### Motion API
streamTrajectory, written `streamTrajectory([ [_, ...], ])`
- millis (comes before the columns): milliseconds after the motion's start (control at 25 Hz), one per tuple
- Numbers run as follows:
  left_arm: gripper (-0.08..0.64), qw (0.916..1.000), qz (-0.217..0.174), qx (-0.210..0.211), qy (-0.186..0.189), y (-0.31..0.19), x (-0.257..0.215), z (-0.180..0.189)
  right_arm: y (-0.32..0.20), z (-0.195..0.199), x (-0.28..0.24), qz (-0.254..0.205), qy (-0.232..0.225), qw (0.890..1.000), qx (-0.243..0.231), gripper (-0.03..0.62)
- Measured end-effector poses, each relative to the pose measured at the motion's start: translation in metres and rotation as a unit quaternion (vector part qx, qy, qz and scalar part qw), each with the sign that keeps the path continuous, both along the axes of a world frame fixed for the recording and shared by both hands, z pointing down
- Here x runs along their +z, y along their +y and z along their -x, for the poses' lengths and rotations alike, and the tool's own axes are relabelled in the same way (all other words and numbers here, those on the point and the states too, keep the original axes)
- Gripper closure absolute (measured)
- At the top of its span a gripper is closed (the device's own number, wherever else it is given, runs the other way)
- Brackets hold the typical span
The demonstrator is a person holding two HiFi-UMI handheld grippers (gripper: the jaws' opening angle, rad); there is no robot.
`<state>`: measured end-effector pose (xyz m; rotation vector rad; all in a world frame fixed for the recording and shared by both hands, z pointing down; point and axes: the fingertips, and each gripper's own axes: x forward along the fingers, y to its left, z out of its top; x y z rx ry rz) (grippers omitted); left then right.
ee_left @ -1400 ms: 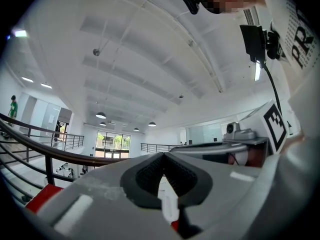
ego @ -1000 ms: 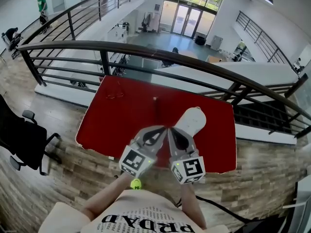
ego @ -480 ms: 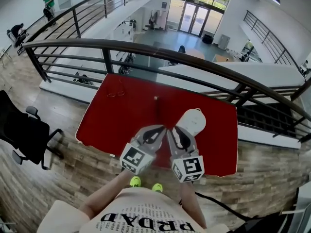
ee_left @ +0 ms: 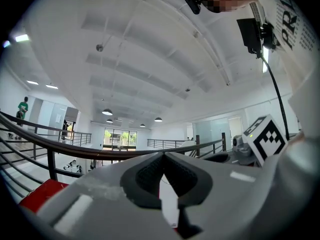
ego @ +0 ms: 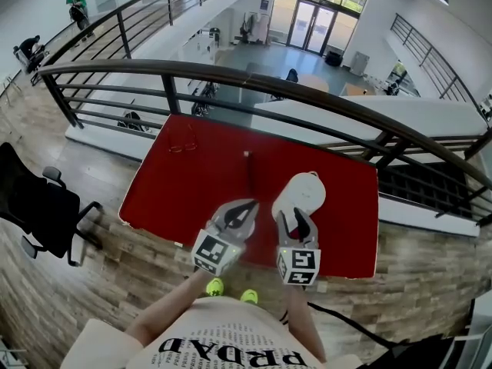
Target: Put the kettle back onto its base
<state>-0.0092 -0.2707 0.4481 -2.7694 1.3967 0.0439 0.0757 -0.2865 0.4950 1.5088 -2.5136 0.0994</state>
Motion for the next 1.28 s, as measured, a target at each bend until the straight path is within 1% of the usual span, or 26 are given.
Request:
streamTrajectory([
  [120,0.566,1.0,0.001,0.002,-0.001,-0.007,0.012,-0.011,-0.004,-0.007,0.005,0.001,-0.004,1.0,0.004,0.439],
  [320,0.566,0.9995,0.01,0.03,-0.006,-0.015,0.037,-0.045,-0.007,-0.01,0.007,-0.007,0.006,1.0,0.016,0.439],
  [480,0.566,0.9983,0.018,0.053,-0.015,-0.023,0.05,-0.072,-0.009,-0.026,0.02,0.013,0.01,0.999,0.044,0.439],
  [600,0.566,0.9976,0.023,0.064,-0.014,-0.022,0.058,-0.085,-0.005,-0.039,0.036,0.032,0.016,0.997,0.064,0.438],
  [720,0.566,0.9967,0.022,0.077,-0.016,-0.019,0.064,-0.096,-0.002,-0.046,0.045,0.042,0.012,0.996,0.076,0.436],
  [840,0.566,0.9964,0.025,0.081,-0.01,-0.019,0.068,-0.101,-0.001,-0.049,0.052,0.05,0.01,0.995,0.087,0.431],
  [1080,0.565,0.9941,0.038,0.097,-0.03,-0.019,0.082,-0.107,-0.006,-0.052,0.071,0.064,0.009,0.993,0.102,0.405],
  [1280,0.565,0.9935,0.049,0.098,-0.031,-0.021,0.093,-0.105,-0.01,-0.054,0.085,0.088,0.003,0.987,0.134,0.399],
])
